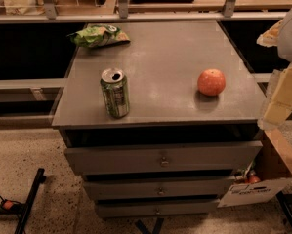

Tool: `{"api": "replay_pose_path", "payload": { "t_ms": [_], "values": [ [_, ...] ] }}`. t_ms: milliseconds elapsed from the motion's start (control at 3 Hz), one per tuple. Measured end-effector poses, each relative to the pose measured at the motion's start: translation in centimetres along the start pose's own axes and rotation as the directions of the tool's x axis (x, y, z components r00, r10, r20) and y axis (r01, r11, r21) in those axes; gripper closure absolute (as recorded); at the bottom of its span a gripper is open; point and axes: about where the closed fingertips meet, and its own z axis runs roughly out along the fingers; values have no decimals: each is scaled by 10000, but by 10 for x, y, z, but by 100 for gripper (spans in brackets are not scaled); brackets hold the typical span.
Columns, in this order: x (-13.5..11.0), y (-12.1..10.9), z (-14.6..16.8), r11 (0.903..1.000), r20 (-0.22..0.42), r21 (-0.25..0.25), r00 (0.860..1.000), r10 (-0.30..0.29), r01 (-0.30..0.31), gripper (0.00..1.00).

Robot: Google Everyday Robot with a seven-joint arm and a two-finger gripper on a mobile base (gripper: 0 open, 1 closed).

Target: Move green can near green rice chip bag

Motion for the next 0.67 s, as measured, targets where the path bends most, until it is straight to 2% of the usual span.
{"api": "replay_pose_path", "payload": {
  "t_ms": [333,667],
  "values": [
    [-2,-1,0,9999,33,151,10000,-27,27,0],
    [-15,-11,28,9993,539,299,9983,222,-238,0]
  ]
}}
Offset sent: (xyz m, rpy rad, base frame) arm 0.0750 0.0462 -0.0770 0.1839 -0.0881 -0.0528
